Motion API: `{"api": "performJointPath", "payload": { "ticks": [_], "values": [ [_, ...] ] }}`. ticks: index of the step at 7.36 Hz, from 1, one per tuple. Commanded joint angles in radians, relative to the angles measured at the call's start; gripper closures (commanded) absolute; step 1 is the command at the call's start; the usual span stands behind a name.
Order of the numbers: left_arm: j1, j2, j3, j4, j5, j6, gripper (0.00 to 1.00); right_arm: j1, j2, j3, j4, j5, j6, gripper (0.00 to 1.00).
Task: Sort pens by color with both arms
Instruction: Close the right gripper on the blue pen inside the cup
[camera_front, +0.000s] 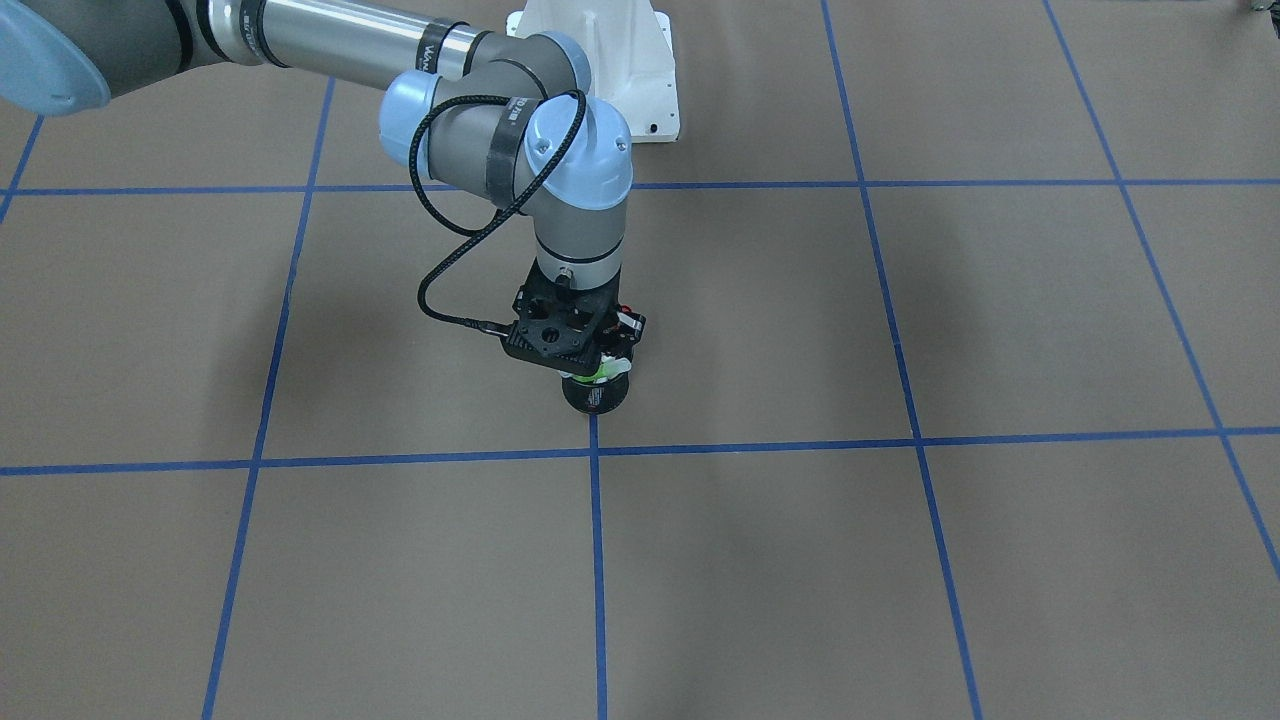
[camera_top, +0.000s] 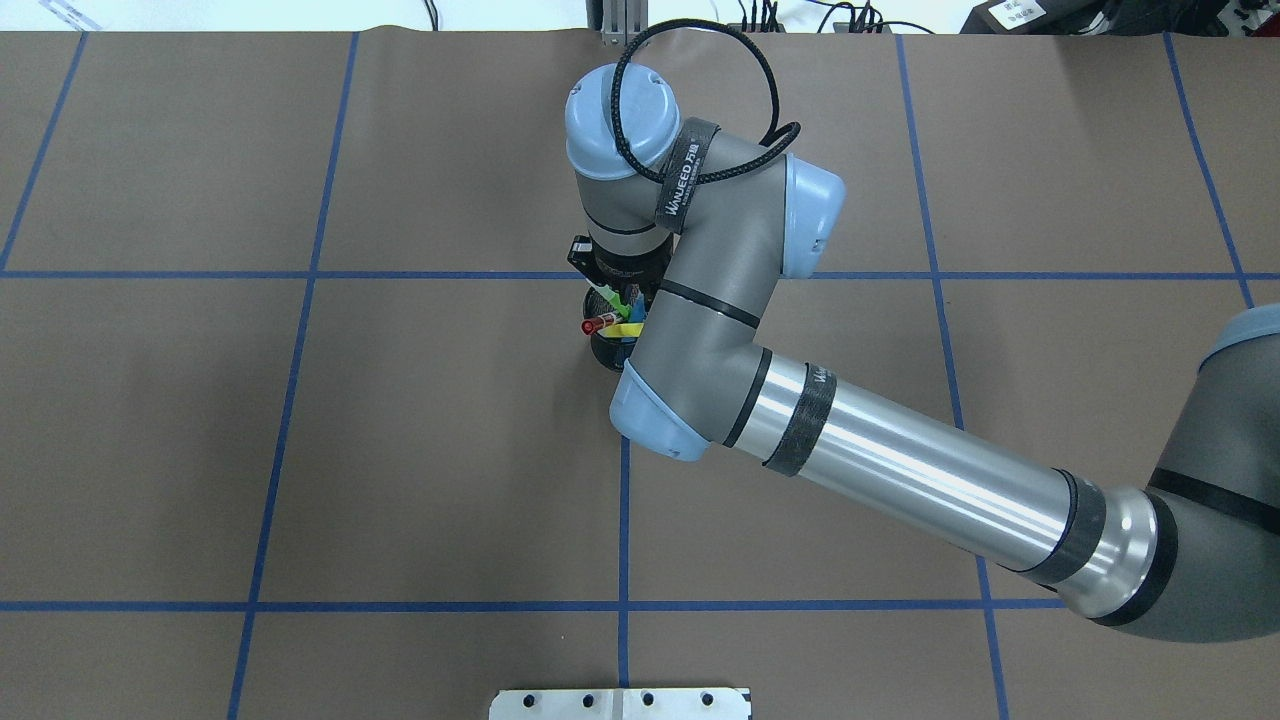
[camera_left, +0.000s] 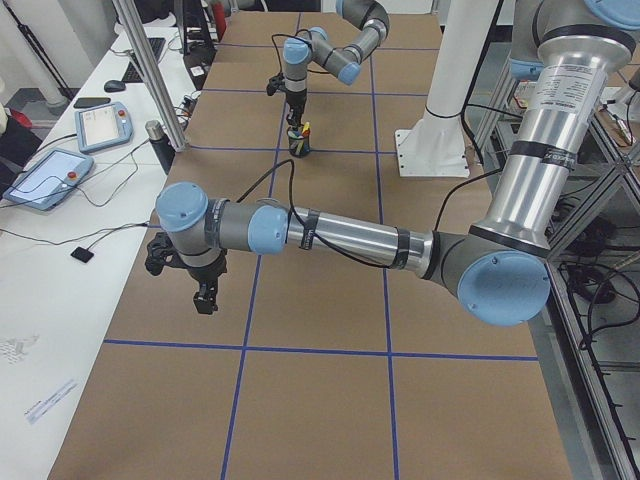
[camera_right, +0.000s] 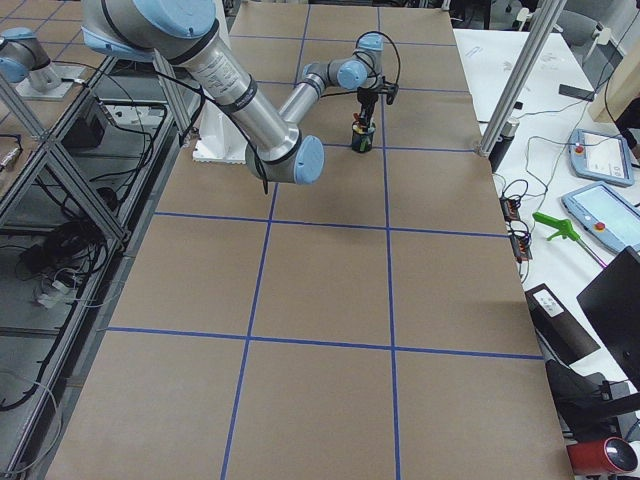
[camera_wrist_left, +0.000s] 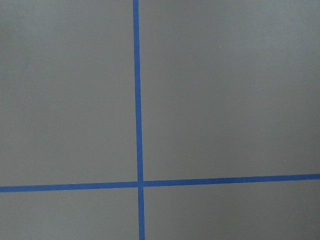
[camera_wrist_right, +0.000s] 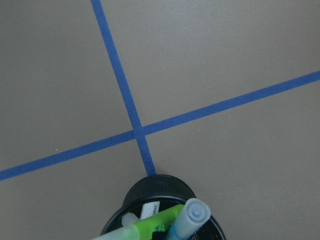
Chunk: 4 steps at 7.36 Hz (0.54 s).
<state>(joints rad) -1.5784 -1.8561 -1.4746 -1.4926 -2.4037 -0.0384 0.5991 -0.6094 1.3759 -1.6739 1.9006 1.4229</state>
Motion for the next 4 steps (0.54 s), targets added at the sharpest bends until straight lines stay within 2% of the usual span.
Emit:
{"api": "performJointPath", "payload": {
  "ticks": [1, 4],
  "values": [
    [0.000, 0.000, -0.001, 0.000, 0.000, 0.000, 0.00, 0.002, -0.004, 0.000, -0.010, -0.003, -0.010, 0.60],
    [0.000, 0.002, -0.001, 0.000, 0.000, 0.000, 0.00, 0.008, 0.000, 0.000, -0.015, -0.008, -0.012, 0.63]
  ]
}}
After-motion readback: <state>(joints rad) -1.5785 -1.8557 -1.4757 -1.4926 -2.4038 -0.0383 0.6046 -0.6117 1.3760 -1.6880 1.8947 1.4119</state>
